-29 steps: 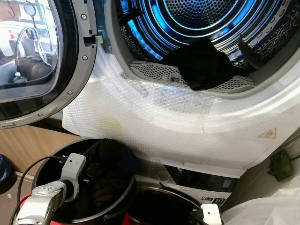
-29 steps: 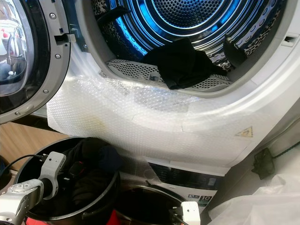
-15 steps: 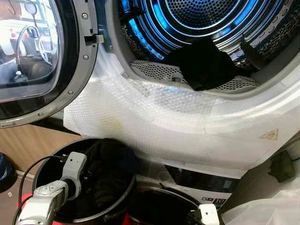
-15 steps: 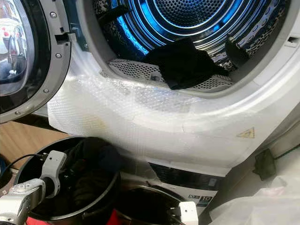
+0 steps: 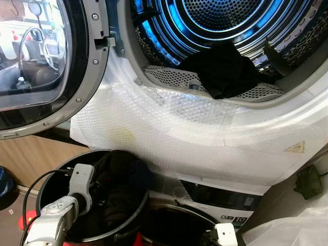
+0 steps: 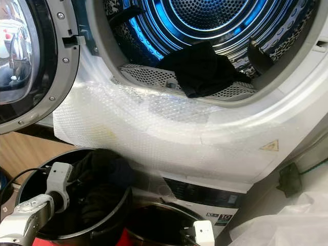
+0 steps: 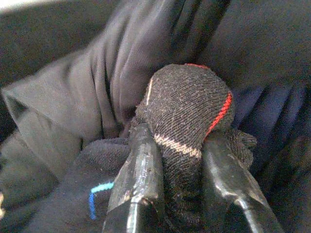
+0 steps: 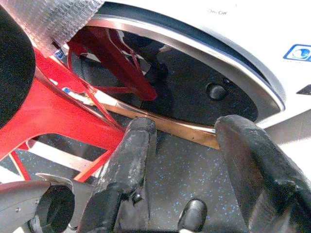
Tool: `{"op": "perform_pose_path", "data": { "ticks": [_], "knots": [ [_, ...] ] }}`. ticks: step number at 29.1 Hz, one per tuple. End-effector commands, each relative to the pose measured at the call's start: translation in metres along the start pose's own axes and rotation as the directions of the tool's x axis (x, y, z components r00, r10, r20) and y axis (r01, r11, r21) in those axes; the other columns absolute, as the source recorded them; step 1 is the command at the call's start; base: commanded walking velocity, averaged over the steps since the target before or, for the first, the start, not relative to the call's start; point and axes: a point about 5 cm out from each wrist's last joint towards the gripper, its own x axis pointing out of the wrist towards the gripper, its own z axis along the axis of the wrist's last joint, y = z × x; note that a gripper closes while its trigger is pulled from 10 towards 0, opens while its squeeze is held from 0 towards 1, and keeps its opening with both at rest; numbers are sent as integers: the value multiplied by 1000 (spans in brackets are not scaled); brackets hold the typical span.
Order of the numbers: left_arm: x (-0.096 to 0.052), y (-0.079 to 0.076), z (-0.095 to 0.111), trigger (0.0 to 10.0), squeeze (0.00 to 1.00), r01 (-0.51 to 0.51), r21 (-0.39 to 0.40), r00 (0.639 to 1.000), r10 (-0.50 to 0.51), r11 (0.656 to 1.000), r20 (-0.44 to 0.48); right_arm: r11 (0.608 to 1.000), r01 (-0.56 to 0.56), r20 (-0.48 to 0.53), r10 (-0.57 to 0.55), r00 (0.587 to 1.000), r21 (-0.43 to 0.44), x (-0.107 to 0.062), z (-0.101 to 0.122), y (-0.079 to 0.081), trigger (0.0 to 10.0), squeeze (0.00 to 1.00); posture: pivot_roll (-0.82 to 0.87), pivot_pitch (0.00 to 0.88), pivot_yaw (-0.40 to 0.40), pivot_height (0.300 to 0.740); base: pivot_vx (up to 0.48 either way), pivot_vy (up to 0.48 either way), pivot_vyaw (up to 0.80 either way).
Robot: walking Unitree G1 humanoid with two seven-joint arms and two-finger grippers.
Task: Clothes washing
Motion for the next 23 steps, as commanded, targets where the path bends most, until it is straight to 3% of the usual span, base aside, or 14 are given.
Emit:
{"op": "perform_pose_path", "data": {
  "ticks": [1, 3, 8, 9, 11, 16, 18, 19, 23],
  "knots": [
    [-7, -2, 25, 0, 0, 5, 19, 991, -8, 1000, 136, 1000, 2, -7, -2, 1000, 13, 0, -1, 1, 10000, 0, 199, 0, -44, 740, 0, 0, 0],
    [-11, -5, 28, 0, 0, 20, 33, 987, -25, 999, 160, 1000, 0, -8, 0, 1000, 13, 0, -1, 1, 10000, 0, 202, 0, -44, 740, 0, 0, 0],
    [-38, -14, 40, 0, 0, 51, 98, 962, -75, 994, 263, 1000, -8, -12, 8, 1000, 15, 1, -1, 4, 10000, 0, 225, 0, -39, 740, 0, 0, 0],
    [-48, -21, 42, 0, 0, 94, 124, 952, -125, 988, 278, 1000, -11, -13, 11, 1000, 15, 1, -1, 5, 10000, 0, 231, 0, -40, 740, 0, 0, 0],
    [-54, -26, 42, 0, 0, 127, 148, 947, -165, 981, 276, 1000, -12, -12, 13, 1000, 15, 2, 0, 5, 10000, 0, 234, 0, -40, 740, 0, 0, 0],
    [-80, -59, 41, 0, 0, 412, 239, 871, -457, 879, 181, 1000, -20, -11, 20, 1000, 16, 3, 2, 8, 10000, 0, 248, 0, -40, 740, 0, 0, 0],
    [-84, -66, 48, 0, 0, 465, 266, 838, -517, 844, 174, 1000, -22, -9, 22, 1000, 17, 3, 3, 9, 10000, 0, 250, 0, -38, 740, 0, 0, 0],
    [-87, -72, 58, 0, 0, 507, 295, 804, -568, 809, 177, 1000, -22, -7, 22, 1000, 19, 4, 4, 9, 10000, 0, 247, 0, -37, 740, 0, 0, 0],
    [-88, -83, 78, 0, 0, 554, 370, 744, -643, 746, 181, 1000, -22, -7, 22, 1000, 21, 4, 4, 9, 10000, 0, 247, 0, -35, 740, 0, 0, 0]
  ]
}}
